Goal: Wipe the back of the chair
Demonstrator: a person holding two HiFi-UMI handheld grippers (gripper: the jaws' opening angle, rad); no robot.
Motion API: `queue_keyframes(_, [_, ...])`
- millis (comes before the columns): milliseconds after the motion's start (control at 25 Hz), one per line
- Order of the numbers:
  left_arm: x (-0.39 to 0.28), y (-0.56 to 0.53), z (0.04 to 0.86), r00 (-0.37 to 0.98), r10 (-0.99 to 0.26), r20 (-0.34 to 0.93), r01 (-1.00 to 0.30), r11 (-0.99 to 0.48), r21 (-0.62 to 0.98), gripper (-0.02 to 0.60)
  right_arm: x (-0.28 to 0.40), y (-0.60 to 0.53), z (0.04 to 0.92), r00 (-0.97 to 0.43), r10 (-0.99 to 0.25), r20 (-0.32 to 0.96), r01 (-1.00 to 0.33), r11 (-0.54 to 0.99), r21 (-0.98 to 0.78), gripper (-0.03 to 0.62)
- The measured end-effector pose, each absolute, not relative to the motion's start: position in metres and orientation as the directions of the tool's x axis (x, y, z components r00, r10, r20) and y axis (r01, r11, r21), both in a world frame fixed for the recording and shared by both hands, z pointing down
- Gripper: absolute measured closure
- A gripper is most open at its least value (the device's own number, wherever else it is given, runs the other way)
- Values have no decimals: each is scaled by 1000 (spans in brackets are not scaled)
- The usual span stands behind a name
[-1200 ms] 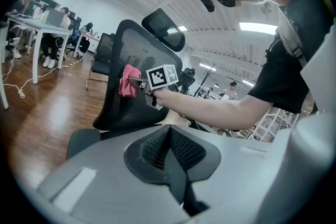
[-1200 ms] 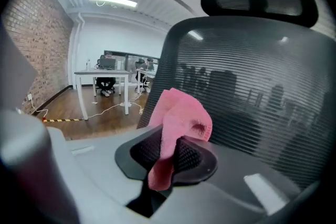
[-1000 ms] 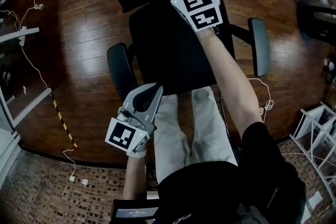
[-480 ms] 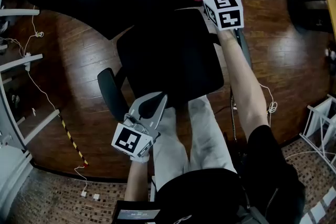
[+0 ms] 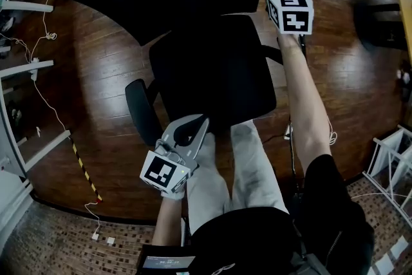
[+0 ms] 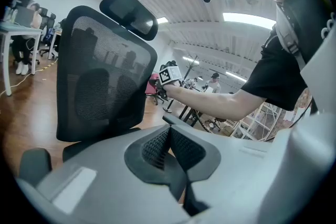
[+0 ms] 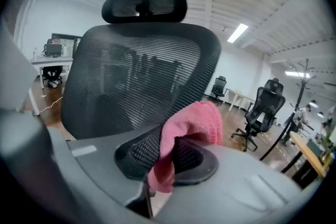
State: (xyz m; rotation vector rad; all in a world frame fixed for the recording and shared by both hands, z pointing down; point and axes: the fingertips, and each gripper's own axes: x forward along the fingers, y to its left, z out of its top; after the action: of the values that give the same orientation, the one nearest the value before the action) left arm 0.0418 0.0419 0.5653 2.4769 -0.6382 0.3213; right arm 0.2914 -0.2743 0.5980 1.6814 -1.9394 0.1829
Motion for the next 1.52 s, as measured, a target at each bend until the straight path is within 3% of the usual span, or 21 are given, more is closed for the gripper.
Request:
queue_keyframes(400, [-26, 53, 567, 795, -492, 355, -607, -651, 456, 592, 79, -281, 587, -358, -801, 479, -796, 530, 292, 549])
queue_keyframes(1040, [-156, 69, 571, 676, -645, 355, -726, -505, 466, 592, -184, -255, 572, -660, -589, 465, -529, 805, 269, 549])
queue_keyframes(1280, [-170, 69, 573, 665, -652, 364, -736, -493, 463, 592, -200, -264, 560, -673, -592, 443, -527, 804, 274, 550])
queue_keyframes(1520, [-142, 57, 573, 695, -620, 363, -712, -527, 464, 592, -131, -287, 546, -623, -663, 414, -614, 743, 267, 549])
